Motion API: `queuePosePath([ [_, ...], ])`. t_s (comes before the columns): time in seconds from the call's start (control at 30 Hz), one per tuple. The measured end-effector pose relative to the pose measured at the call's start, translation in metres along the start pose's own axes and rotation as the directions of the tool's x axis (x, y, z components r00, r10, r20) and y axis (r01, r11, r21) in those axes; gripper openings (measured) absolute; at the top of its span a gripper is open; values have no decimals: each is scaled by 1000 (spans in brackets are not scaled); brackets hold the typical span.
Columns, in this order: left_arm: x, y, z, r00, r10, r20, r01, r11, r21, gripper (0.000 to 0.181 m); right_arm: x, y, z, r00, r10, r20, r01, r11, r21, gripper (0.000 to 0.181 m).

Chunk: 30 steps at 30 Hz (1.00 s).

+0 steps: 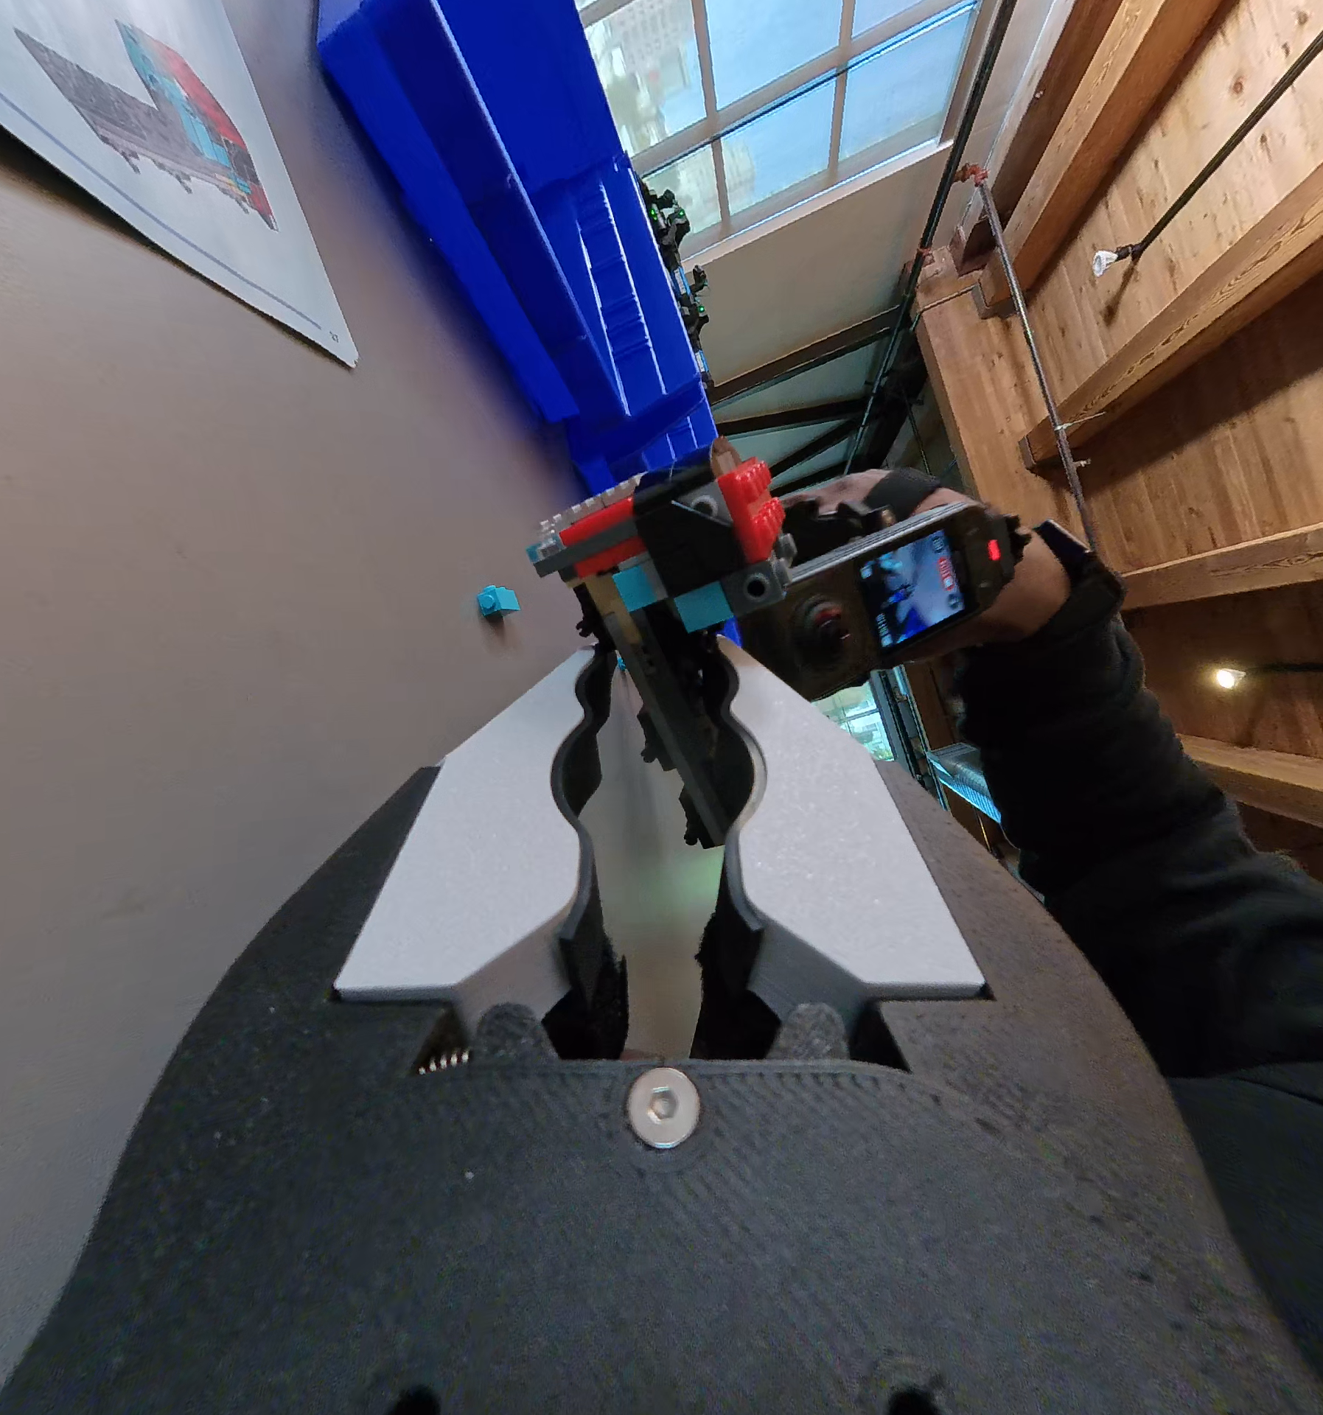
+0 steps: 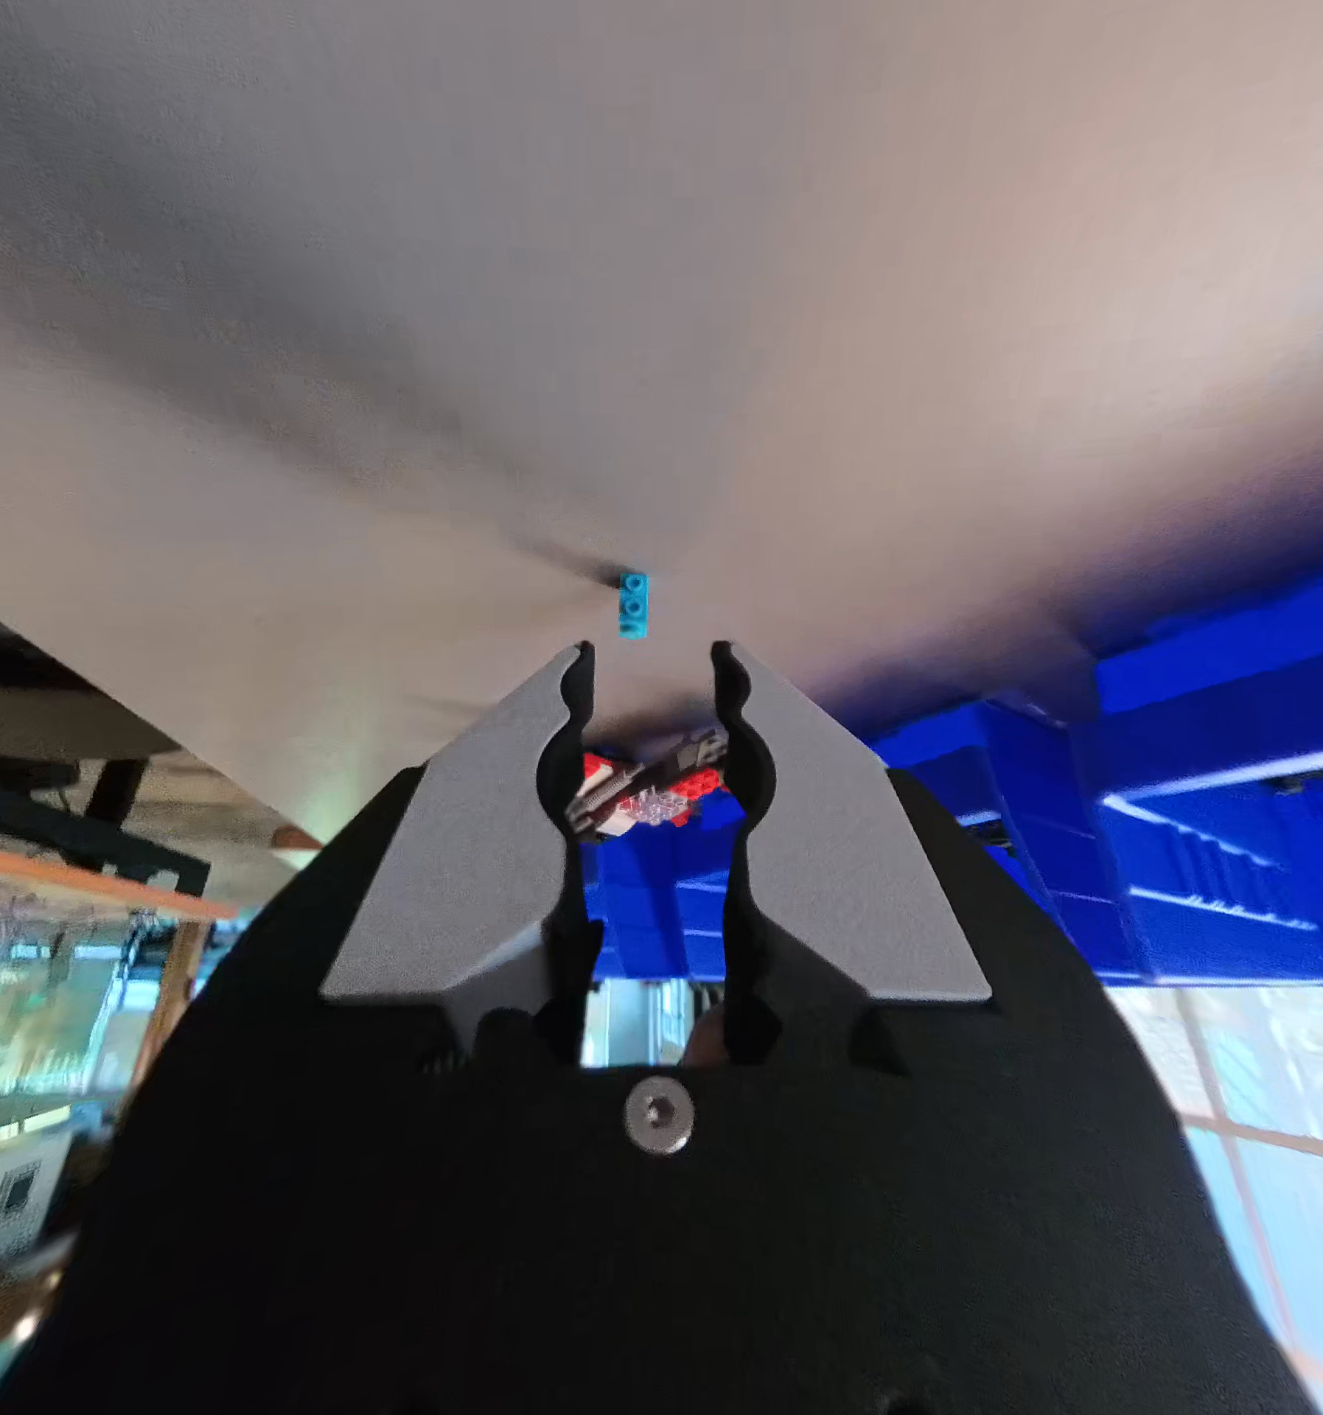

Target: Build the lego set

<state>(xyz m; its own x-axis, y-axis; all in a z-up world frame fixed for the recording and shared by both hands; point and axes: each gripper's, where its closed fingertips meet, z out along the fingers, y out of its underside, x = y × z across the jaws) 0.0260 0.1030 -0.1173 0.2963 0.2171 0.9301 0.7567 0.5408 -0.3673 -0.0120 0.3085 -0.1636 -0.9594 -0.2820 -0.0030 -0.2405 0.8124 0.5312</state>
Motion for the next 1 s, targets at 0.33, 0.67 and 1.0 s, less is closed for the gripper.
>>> queuePosePath([
  [0.33, 7, 3, 3, 994, -82, -71, 81, 997, -10, 24, -5, 17, 11, 994, 103, -48, -83, 947, 310, 34],
  [0.67, 7, 8, 8, 995, -80, -60, 78, 997, -24, 24, -8, 2, 18, 989, 104, -106, -49, 901, 432, 29],
  [1.0, 5, 12, 10, 995, -88, -51, 87, 995, -40, 24, -4, -19, -4, 982, 128, -136, -32, 833, 552, 9],
])
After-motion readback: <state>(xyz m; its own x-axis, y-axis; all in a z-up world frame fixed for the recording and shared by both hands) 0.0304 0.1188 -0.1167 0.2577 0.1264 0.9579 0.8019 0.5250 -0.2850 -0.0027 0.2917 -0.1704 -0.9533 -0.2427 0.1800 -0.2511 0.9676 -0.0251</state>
